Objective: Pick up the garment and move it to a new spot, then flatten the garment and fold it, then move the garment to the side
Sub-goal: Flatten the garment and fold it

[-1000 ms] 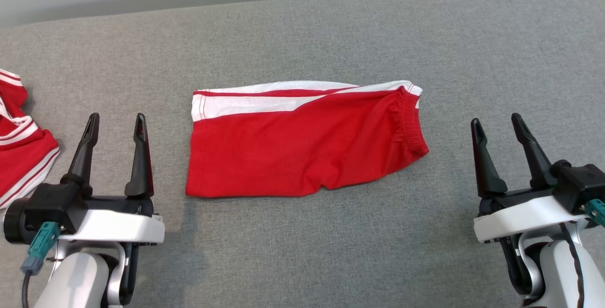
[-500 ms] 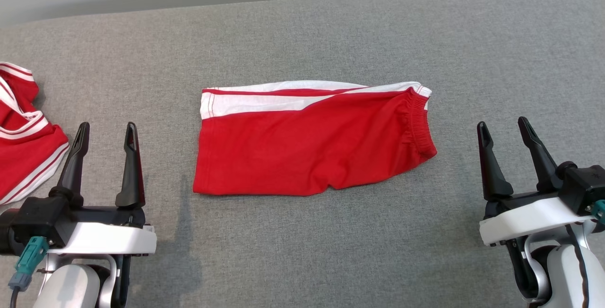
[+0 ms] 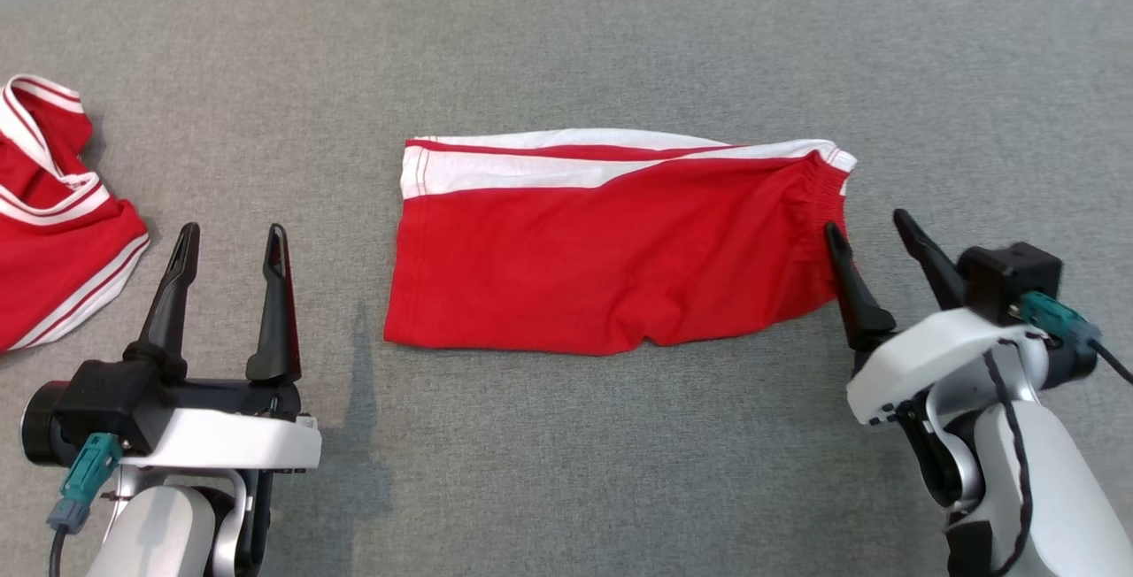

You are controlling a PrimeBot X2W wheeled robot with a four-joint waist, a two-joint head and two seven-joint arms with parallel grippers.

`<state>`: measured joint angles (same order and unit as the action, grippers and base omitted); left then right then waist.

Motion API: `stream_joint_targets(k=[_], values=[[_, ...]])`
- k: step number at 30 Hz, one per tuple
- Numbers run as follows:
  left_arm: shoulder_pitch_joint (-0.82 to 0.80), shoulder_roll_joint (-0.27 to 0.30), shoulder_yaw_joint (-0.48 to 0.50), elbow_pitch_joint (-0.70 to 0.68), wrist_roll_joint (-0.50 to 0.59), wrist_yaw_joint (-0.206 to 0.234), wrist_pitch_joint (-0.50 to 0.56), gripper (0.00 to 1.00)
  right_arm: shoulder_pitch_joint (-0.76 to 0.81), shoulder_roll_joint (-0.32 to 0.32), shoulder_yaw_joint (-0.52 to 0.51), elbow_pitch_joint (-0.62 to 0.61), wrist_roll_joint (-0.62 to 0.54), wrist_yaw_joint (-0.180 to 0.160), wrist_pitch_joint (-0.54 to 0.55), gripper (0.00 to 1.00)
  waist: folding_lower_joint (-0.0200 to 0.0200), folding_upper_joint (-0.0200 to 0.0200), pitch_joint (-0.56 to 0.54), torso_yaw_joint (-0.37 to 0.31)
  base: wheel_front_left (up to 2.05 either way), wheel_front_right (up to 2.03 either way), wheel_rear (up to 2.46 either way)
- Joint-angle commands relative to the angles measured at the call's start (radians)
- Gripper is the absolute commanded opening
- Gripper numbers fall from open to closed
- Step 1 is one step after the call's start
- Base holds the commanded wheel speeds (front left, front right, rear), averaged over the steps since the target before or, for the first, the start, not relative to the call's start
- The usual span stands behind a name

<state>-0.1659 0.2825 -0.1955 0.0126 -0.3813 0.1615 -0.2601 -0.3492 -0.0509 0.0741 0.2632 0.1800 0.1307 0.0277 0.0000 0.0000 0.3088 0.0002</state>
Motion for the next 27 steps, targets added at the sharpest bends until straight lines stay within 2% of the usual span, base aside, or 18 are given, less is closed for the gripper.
stream_joint_targets(k=[1, 11, 15, 16, 17, 18, 19, 20, 27], values=[[-0.017, 0.001, 0.002, 0.003, 0.001, -0.003, -0.005, 1.00, -0.015, -0.004, 0.004, 0.015, 0.004, 0.000, 0.008, 1.00, 0.0000, 0.0000, 0.011, 0.010, 0.00, 0.00, 0.00], [-0.051, -0.028, -0.005, 0.027, 0.019, -0.027, -0.005, 1.00, -0.091, -0.003, -0.040, 0.202, 0.029, 0.000, 0.017, 1.00, 0.0000, 0.0000, 0.041, 0.034, 0.00, 0.00, 0.00], [-0.054, -0.037, -0.002, 0.038, 0.025, -0.036, -0.005, 1.00, -0.109, -0.003, -0.020, 0.259, 0.084, 0.000, 0.031, 1.00, 0.0000, 0.0000, 0.048, 0.032, 0.00, 0.00, 0.00], [-0.056, -0.040, -0.002, 0.040, 0.027, -0.037, -0.005, 1.00, -0.112, -0.002, -0.013, 0.273, 0.093, 0.000, 0.038, 0.88, 0.0000, 0.0000, 0.049, 0.031, 0.00, 0.00, 0.00], [-0.059, -0.042, -0.001, 0.042, 0.029, -0.039, -0.005, 1.00, -0.116, -0.002, -0.008, 0.284, 0.110, 0.000, 0.036, 0.46, 0.0000, 0.0000, 0.050, 0.030, 0.00, 0.00, 0.00], [-0.062, -0.043, 0.001, 0.043, 0.030, -0.042, -0.005, 1.00, -0.119, -0.002, -0.002, 0.294, 0.122, 0.000, 0.037, 0.29, 0.0000, 0.0000, 0.052, 0.030, 0.00, 0.00, 0.00], [-0.064, -0.044, 0.002, 0.045, 0.031, -0.045, -0.005, 1.00, -0.121, -0.002, 0.008, 0.302, 0.137, 0.000, 0.043, 0.20, 0.0000, 0.0000, 0.053, 0.029, 0.00, 0.00, 0.00], [-0.065, -0.046, 0.005, 0.046, 0.032, -0.047, -0.005, 1.00, -0.123, -0.002, 0.015, 0.308, 0.146, 0.000, 0.042, 0.00, 0.0000, 0.0000, 0.054, 0.027, 0.00, 0.00, 0.00], [-0.063, -0.055, 0.020, 0.052, 0.041, -0.058, -0.005, 1.00, -0.102, -0.026, 0.004, 0.301, 0.228, -0.001, 0.013, 0.00, 0.0000, 0.0000, 0.052, 0.016, 0.00, 0.00, 0.00]])
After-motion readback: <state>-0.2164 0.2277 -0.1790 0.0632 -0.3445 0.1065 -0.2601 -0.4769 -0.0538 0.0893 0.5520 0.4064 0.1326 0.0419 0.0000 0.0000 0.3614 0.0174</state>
